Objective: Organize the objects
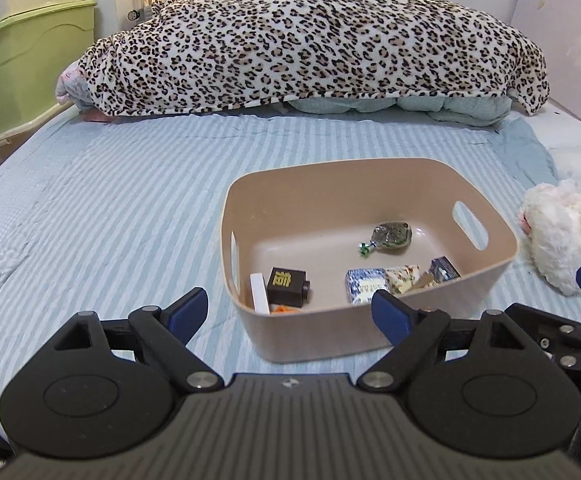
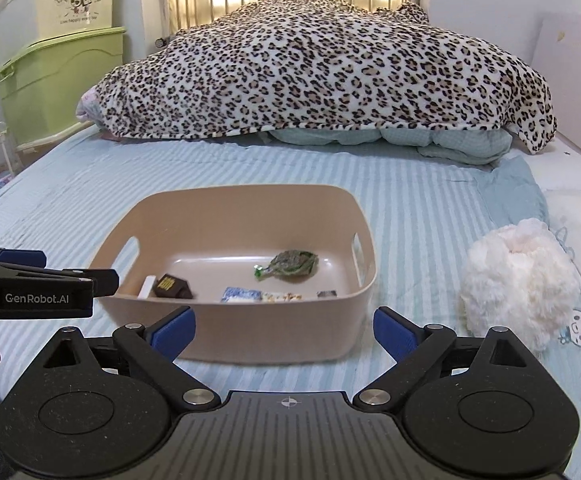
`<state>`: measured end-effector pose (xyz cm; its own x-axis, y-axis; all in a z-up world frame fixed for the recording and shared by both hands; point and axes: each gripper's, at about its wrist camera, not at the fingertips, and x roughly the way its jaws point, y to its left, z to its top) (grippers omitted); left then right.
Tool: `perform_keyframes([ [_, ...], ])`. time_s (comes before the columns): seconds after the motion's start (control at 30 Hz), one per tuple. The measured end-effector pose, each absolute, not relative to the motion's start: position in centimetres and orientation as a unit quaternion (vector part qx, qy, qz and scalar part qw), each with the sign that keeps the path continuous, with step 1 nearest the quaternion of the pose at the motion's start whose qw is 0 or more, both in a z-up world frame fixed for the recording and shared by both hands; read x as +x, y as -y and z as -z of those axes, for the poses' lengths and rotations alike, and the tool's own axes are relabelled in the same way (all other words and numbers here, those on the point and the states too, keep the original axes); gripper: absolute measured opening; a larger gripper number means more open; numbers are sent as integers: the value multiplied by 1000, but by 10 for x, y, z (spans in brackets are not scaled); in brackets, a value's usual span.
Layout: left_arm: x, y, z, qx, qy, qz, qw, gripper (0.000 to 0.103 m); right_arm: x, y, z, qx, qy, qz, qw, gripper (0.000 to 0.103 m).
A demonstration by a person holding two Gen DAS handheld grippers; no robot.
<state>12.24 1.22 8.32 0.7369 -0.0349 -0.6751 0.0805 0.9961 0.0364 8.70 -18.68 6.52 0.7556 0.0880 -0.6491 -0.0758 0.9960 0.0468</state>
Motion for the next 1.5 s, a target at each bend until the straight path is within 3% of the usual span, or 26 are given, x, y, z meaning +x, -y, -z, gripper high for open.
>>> perform_keyframes([
  [1.5,-26,-40,-75,7,-375,72,924,85,-52,176,-59,43,-341,-61,937,103],
])
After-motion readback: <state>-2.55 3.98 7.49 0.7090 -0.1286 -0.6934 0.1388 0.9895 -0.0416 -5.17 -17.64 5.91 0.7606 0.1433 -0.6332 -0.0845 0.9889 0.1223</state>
